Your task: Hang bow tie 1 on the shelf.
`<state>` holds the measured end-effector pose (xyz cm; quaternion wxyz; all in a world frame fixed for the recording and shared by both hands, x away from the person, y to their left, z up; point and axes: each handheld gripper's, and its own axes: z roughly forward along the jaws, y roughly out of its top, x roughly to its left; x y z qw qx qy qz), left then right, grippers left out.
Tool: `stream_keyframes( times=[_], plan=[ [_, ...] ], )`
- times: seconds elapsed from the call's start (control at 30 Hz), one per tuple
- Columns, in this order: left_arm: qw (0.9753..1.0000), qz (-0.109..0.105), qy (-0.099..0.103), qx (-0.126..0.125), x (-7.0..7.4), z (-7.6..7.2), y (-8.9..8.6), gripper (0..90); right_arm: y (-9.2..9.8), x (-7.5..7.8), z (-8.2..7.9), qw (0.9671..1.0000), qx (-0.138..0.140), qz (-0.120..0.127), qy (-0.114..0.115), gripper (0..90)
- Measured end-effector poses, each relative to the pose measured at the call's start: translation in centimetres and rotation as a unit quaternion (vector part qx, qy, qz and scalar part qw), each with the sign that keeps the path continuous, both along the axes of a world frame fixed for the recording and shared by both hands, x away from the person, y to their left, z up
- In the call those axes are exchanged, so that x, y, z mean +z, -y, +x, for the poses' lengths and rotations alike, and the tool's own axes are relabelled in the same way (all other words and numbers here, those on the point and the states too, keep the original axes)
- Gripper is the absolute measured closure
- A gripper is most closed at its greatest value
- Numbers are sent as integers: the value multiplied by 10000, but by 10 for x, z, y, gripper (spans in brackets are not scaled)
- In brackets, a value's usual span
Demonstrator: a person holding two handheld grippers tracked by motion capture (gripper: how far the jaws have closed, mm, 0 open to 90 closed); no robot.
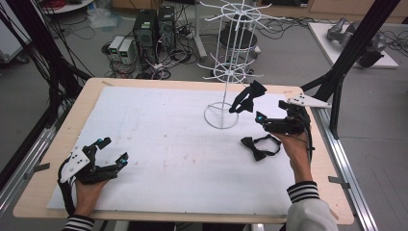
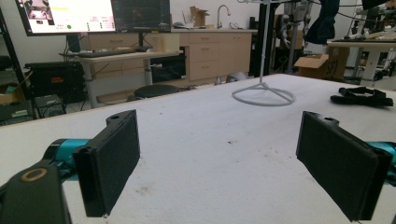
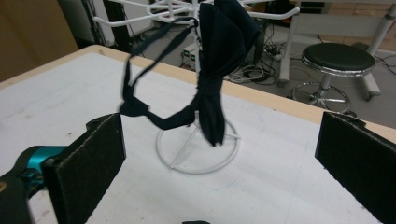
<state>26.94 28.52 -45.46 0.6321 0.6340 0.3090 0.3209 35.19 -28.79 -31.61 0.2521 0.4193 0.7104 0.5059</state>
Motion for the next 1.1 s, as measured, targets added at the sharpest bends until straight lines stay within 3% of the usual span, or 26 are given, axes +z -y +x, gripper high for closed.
stream_keyframes(
  times=[0.2, 0.53, 0.7, 1.1],
  plan=[
    [10000, 2, 17, -6, 0, 0, 0, 139, 4, -4, -15, 9998, 97, -39, 166, 10],
    [10000, 8, 14, -3, 0, 0, 0, 139, 10, -20, -37, 9988, 328, 180, 316, 10],
    [10000, 16, 19, 1, 0, 0, 1, 139, 11, -25, -45, 9986, 345, 131, 378, 10],
    [10000, 20, 27, 6, 0, 0, 1, 139, 12, -38, -52, 9988, 387, 86, 281, 10]
  ],
)
